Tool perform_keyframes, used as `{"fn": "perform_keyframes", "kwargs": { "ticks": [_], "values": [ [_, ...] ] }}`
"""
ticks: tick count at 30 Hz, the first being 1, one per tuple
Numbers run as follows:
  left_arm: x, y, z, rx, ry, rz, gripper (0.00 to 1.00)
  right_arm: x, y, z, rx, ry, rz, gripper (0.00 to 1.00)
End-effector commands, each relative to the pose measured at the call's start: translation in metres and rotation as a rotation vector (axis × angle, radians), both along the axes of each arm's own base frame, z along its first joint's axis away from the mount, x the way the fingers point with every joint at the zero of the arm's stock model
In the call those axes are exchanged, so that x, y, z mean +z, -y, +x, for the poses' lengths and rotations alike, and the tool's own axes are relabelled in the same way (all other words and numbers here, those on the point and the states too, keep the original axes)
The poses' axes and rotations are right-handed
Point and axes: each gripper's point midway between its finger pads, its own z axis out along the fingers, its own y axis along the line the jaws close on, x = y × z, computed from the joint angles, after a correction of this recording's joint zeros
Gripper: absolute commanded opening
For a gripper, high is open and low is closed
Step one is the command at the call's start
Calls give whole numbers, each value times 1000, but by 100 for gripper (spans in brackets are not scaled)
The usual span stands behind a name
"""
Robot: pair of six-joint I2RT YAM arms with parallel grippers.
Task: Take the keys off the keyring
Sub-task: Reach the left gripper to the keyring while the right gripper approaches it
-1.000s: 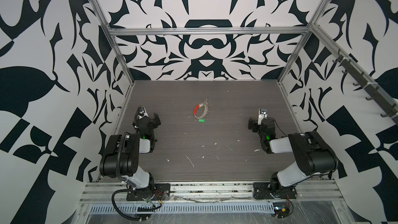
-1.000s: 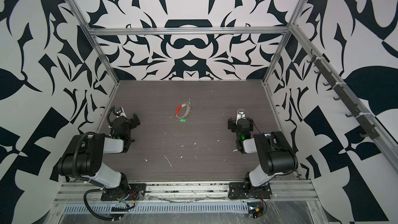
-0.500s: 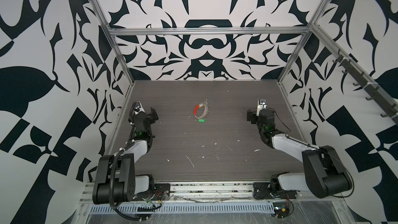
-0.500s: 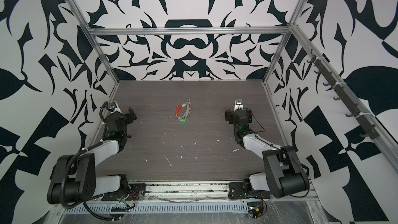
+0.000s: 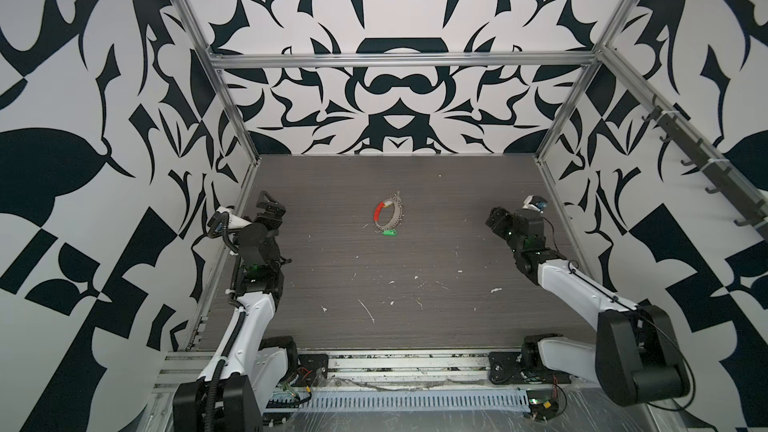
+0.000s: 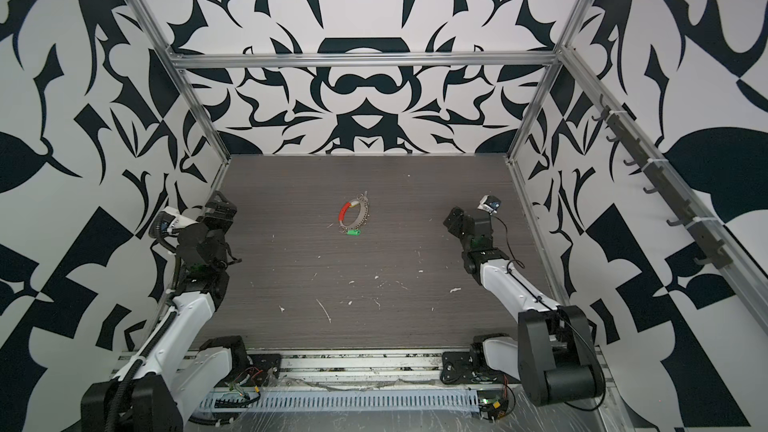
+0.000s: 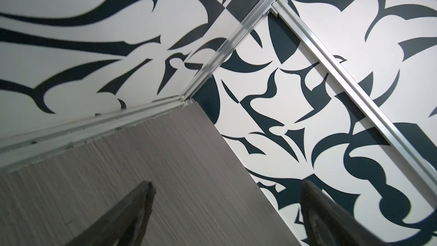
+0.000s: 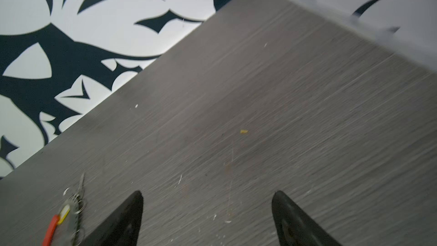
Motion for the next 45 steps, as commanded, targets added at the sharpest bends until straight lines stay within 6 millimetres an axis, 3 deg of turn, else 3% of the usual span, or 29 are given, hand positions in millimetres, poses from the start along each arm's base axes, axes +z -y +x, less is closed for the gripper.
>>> {"fn": "perform_keyframes", "kwargs": {
  "ticks": [1, 7, 11, 14, 21, 24, 30, 35, 39, 45],
  "values": [
    [-11, 18, 5, -95, -26, -171, 99, 14, -27, 6, 82, 36, 146, 96],
    [-2, 44, 7, -250, 94, -260, 99, 17, -59, 7, 289, -64, 79, 89],
    [1, 69, 17, -388, 20, -240, 100, 1, -91, 5, 412, -130, 26, 85],
    [-5, 101, 29, -546, -59, -218, 93, -7, -114, 3, 466, -164, -56, 79],
    [-52, 199, 67, -824, -321, -55, 77, -20, -154, 1, 562, -211, -128, 65],
    [-72, 234, 88, -933, -421, 2, 70, -24, -161, -2, 577, -212, -129, 63],
    [-107, 283, 125, -1089, -534, 63, 59, -35, -175, -13, 629, -243, -77, 63],
    [-125, 331, 143, -1212, -543, 177, 56, -38, -187, -22, 671, -252, -34, 59],
    [-140, 354, 158, -1270, -561, 224, 51, -40, -193, -27, 690, -256, -22, 58],
    [-160, 359, 182, -1255, -586, 258, 48, -44, -196, -33, 709, -258, -20, 56]
  ]
}}
